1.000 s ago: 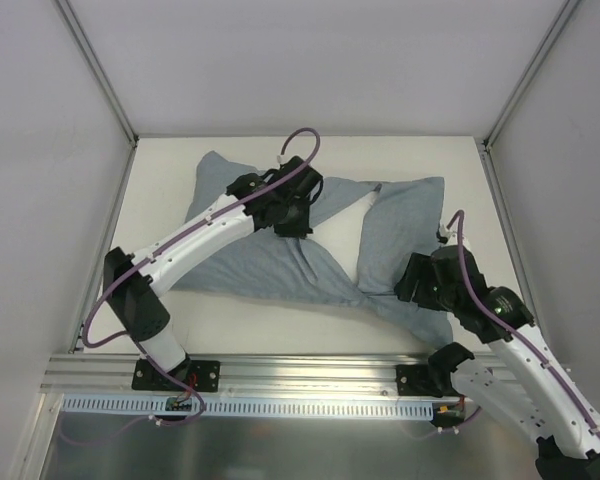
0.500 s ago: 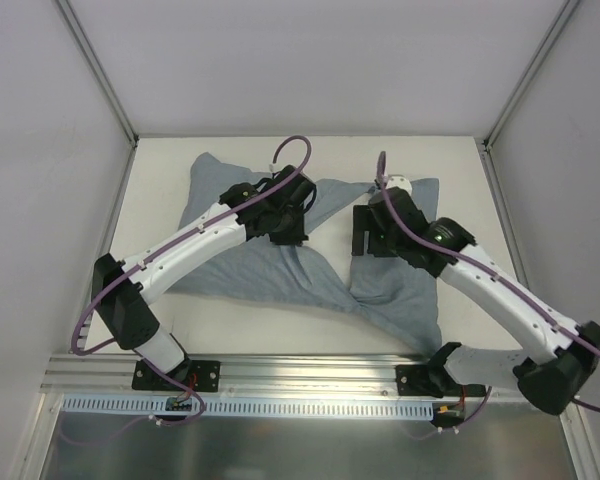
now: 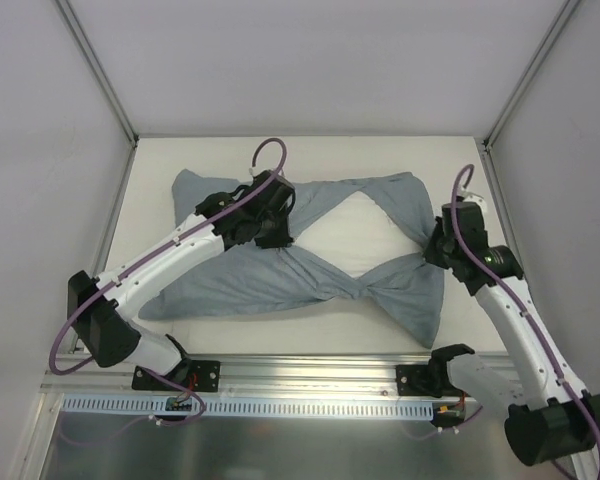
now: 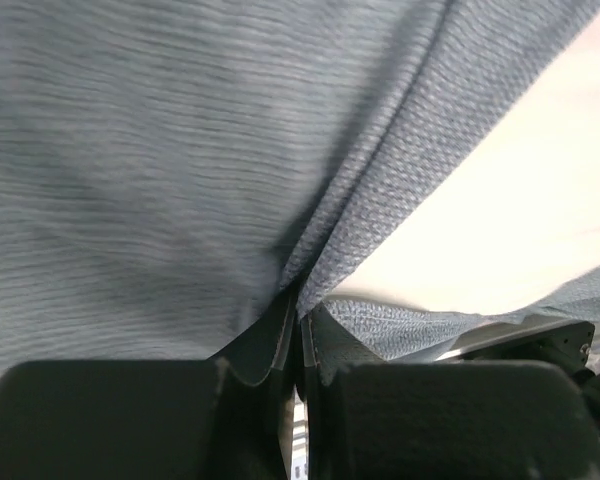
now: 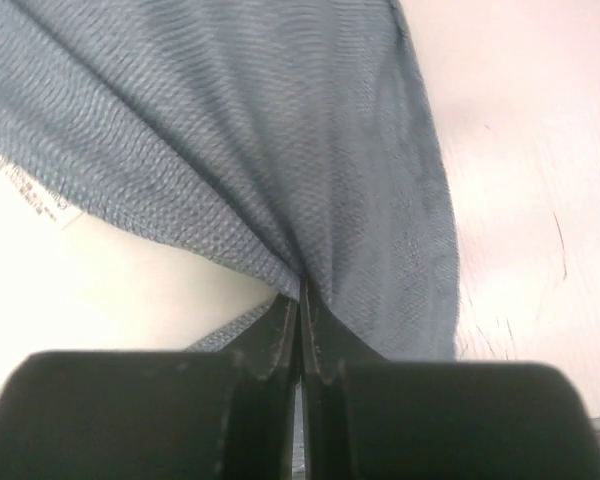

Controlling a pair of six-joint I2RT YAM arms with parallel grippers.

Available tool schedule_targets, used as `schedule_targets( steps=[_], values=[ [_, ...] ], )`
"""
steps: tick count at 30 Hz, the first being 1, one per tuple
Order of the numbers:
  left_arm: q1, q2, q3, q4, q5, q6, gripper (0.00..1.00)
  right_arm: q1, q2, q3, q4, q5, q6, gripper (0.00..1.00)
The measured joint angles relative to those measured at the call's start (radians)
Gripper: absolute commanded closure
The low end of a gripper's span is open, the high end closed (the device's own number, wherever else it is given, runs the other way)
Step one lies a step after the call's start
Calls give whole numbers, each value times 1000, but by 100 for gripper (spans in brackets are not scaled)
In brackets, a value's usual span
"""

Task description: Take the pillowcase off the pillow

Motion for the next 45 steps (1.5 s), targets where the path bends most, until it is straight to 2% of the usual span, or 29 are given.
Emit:
schedule_targets(
  steps=[3,6,12,13,17,18,21,27,31,32,33,34,40,43,45],
  values=[
    [56,-48,-48,3,19,-5,100,-90,-105,-103,17,-40,23,99],
    [103,-70,-74,8,34,-5,100,-112,-168,-217,43,-94,72,99],
    [169,-82,-100,8,55,0,100,-114,-160,-342,137,-243,158,99],
    [169,-87,-100,6,55,5,96,-113,-163,-350,150,-256,166,99],
    [153,-98,-50,-37,45,55,45,-60,-171,-363,183,-265,198,99],
    [139,-93,-19,-57,21,70,28,-35,-169,-363,187,-256,206,99],
    [28,-69,91,-86,-78,97,13,48,-149,-363,207,-244,229,99],
    [-233,45,301,-110,-243,143,11,194,-92,-364,279,-273,275,99],
    [-327,176,414,-118,-275,161,11,213,-99,-363,294,-293,294,99],
    [-340,215,435,-121,-272,162,9,214,-104,-363,294,-294,299,99],
    [-349,254,457,-125,-271,163,2,214,-110,-363,293,-294,304,99],
    [-352,292,472,-125,-270,166,1,214,-117,-363,292,-294,309,99],
    [-355,476,486,-150,-292,159,1,214,-169,-363,280,-291,335,99],
    [-354,524,485,-156,-318,151,1,214,-177,-363,271,-291,340,99],
    [-348,537,485,-156,-331,138,5,214,-177,-364,266,-291,344,99]
  ],
)
